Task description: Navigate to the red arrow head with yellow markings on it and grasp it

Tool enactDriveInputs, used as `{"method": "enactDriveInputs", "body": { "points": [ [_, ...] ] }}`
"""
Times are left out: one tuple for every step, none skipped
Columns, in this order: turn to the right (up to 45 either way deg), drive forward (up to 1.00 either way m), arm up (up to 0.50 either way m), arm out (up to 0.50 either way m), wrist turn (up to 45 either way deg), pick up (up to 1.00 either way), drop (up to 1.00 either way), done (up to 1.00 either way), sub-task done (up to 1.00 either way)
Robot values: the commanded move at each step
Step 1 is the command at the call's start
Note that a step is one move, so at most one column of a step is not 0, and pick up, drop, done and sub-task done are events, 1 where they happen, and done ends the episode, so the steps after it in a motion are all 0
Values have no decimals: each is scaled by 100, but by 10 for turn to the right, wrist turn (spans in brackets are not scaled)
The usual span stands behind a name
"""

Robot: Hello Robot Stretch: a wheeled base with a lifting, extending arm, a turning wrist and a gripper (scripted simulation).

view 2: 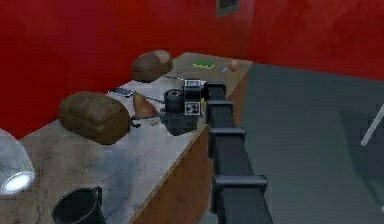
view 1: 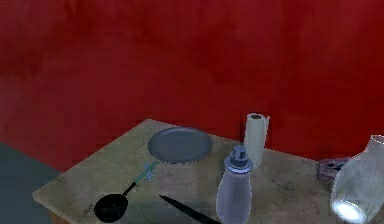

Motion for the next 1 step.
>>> {"method": "enactDriveInputs", "body": {
  "points": [
    [0,0,0,0,0,0,0,100,0]
  ]
}}
